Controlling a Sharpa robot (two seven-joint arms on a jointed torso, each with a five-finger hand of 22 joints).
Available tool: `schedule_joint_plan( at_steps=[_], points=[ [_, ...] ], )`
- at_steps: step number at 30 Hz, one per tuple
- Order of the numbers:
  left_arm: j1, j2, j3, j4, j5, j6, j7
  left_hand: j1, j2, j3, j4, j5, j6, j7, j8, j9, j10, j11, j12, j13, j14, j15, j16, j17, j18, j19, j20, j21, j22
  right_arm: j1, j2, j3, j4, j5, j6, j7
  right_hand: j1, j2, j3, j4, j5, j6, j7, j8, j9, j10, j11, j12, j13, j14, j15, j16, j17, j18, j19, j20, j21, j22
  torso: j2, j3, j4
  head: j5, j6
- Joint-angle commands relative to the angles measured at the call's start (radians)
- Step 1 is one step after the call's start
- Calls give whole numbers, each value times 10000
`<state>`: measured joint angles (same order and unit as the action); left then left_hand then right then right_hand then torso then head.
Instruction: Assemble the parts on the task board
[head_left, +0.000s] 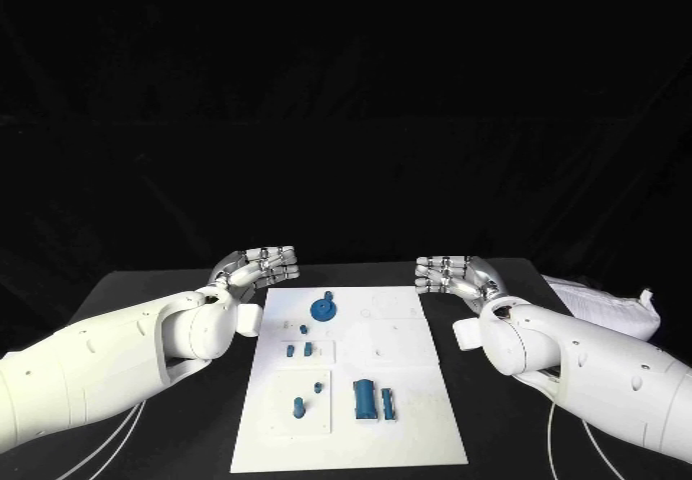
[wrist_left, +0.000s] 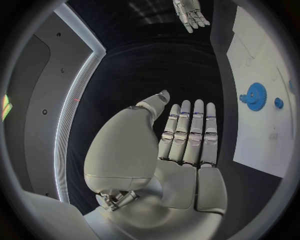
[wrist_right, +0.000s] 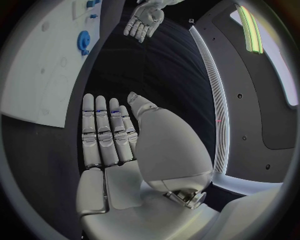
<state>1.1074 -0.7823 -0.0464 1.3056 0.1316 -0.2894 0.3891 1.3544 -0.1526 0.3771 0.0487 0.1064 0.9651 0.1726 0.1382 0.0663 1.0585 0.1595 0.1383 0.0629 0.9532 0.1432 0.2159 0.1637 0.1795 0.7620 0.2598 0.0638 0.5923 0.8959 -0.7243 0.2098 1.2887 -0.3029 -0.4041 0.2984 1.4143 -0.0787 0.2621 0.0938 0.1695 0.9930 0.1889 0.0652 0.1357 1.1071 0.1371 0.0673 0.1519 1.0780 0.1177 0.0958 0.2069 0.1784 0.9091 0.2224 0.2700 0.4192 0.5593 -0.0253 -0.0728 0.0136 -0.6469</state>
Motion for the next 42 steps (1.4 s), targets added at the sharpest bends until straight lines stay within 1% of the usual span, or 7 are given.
schedule_joint_plan(
  at_steps=[1,5,11,20,28,29,42],
  points=[
    [-31,78,19,-88,305,-276,908,-36,120,-319,23,-39,61,-83,-148,-9,82,67,-249,-1,96,80,-382,-224,82,-152,87,-33,-594,20,195,2,-338,1000,999,1033,-172,64,-4,-216,-233,-43,-8,-24,-127,23,48,-23,-347,182,-18,-189,-311,64,230,3,-341,-368,-148,-11,-14,60,80],
    [-76,173,21,-129,355,-350,989,135,350,-758,27,-17,220,-95,-395,-10,263,72,-600,5,401,80,-864,-514,80,-70,122,4,-1466,41,351,2,-610,1059,1180,1135,-359,184,-34,-619,-479,-6,-10,-24,-333,114,57,-10,-839,369,-20,-329,-806,60,641,-3,-836,-938,-170,7,38,134,91],
    [-91,104,48,85,16,-506,466,-5623,1526,-2018,-487,-1064,-3934,-781,-1382,-663,-4301,-621,-1383,-629,-3781,-555,-1404,-1637,-661,-3249,-1019,-638,-3326,165,216,-184,-216,765,84,642,-6150,787,-1117,-938,-983,-4178,-797,-652,-1357,-4590,-539,-673,-1519,-4322,-1177,-958,-1327,-665,-3454,-932,-1605,-2295,-123,55,179,13,176],
    [-306,68,233,1225,-577,-2422,841,-7994,1526,-2546,-487,-1064,-5646,-1726,-1382,-663,-6184,-1595,-1383,-629,-5500,-1432,-2159,-1637,-925,-4555,-1498,-638,-4105,865,-177,-1158,1325,1917,-1820,1442,-8548,787,-1567,-938,-1695,-5908,-1127,-652,-1357,-6540,-1371,-673,-1519,-6266,-1177,-958,-2069,-922,-5149,-1322,-1931,-2865,-150,246,708,-131,458],
    [-521,32,418,2362,-1169,-4332,1216,-9548,1526,-2886,-487,-1064,-6767,-1726,-1382,-663,-7418,-1595,-1383,-629,-6634,-1432,-2159,-1637,-1029,-5415,-1807,-638,-4615,1449,-506,-1971,2611,2878,-3410,2111,-10090,787,-1856,-938,-1695,-7017,-1889,-652,-1357,-7800,-1371,-673,-1519,-7513,-1177,-958,-2069,-1032,-6237,-2224,-2700,-3233,-151,253,728,-136,469],
    [-536,30,431,2441,-1210,-4465,1242,-9722,1526,-2924,-487,-1064,-6890,-1726,-1382,-663,-7555,-1595,-1383,-629,-6761,-1432,-2159,-1637,-1795,-5514,-1836,-638,-4671,1483,-525,-2018,2686,2935,-3503,2150,-10276,787,-1866,-938,-1695,-7152,-1889,-652,-1357,-7948,-1371,-673,-1519,-7663,-1177,-958,-2069,-1784,-6368,-2224,-2700,-3276,-151,253,728,-136,469],
    [-574,23,464,2644,-1316,-4806,1309,-11350,1526,-3771,-487,-1064,-8073,-1726,-1382,-663,-8849,-1595,-1383,-629,-7941,-1432,-2159,-1637,-1795,-6392,-2598,-638,-5204,1541,-557,-2098,2813,3029,-3659,2216,-11890,787,-2621,-938,-1695,-8317,-1889,-652,-1357,-9255,-1371,-673,-1519,-8965,-1177,-958,-2069,-1784,-7505,-2224,-2700,-4192,-151,253,728,-136,469]
  ],
)
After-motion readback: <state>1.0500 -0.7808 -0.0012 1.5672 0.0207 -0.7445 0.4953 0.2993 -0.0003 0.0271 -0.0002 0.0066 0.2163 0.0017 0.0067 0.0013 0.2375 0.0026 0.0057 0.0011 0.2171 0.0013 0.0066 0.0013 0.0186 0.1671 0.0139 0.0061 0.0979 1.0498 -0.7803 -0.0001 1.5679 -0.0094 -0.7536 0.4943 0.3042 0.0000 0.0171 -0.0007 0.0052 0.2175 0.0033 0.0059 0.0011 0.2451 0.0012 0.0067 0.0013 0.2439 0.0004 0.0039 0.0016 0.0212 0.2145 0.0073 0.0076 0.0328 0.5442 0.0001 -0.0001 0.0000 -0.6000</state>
